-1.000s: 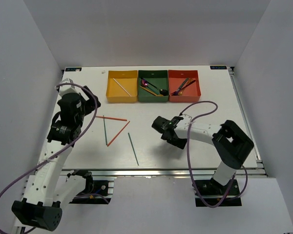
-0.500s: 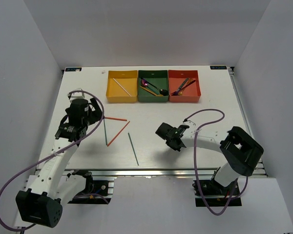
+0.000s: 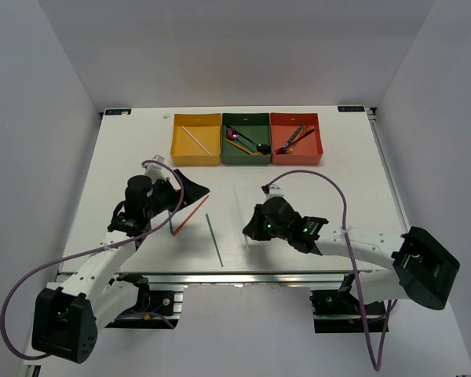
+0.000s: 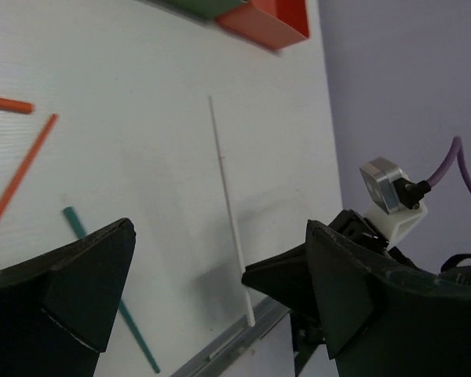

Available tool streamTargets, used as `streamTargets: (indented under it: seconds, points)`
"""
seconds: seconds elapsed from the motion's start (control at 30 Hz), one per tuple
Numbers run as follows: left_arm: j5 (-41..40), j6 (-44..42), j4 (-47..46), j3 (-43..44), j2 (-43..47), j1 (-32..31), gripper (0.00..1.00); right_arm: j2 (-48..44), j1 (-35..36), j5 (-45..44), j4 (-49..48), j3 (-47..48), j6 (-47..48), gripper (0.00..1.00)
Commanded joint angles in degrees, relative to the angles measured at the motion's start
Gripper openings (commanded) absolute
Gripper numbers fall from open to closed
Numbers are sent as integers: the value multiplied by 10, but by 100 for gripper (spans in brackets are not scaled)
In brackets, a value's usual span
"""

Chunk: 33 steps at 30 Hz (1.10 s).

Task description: Sort the eating utensils into containers

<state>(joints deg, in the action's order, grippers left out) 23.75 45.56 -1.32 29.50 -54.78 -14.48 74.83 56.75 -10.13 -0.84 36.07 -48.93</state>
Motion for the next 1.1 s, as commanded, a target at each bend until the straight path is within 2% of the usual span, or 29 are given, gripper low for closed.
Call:
streamTargets:
  seconds: [0.0, 0.23, 0.37, 0.43, 0.47, 0.53, 0.57, 0.6, 0.7, 0.73, 0.77, 0.8, 0.9, 1.0, 1.07]
  points:
    - [61, 45, -108, 13, -4, -29, 98, -16, 5, 143, -173, 22, 101, 0]
    - [16, 34, -85, 28, -23, -62, 98, 31, 20, 188, -204, 94, 116, 0]
    - [1, 19, -63, 32, -29, -63, 91, 38, 27, 190, -210, 121, 119, 0]
    - [3, 20, -72, 27, -30, -63, 81, 43, 28, 191, -207, 128, 120, 0]
    - [11, 27, -79, 24, -30, -63, 62, 45, 28, 189, -204, 132, 122, 0]
    - [25, 38, -118, 15, -31, -63, 39, 52, 28, 168, -194, 144, 126, 0]
    - [36, 51, -129, 14, -33, -63, 13, 55, 28, 157, -181, 146, 127, 0]
    - [37, 55, -140, 14, -34, -63, 0, 57, 28, 145, -171, 153, 128, 0]
    - [10, 56, -119, 29, -37, -63, 0, 52, 25, 79, -122, 165, 131, 0]
    - [-4, 53, -105, 36, -38, -63, 0, 49, 22, 49, -109, 167, 126, 3]
    - [-39, 48, -90, 54, -40, -63, 0, 37, 17, 31, -78, 167, 122, 10]
    - [-62, 46, -51, 64, -49, -63, 0, 28, 14, 14, -64, 162, 116, 36]
    - [-144, 41, 8, 114, -86, -63, 0, -25, 4, -60, -16, 140, 95, 63]
    - [-215, 29, 58, 178, -140, -61, 0, -96, -3, -136, 37, 103, 78, 78]
    - [-250, 21, 69, 215, -168, -55, 0, -152, -8, -182, 58, 76, 73, 82]
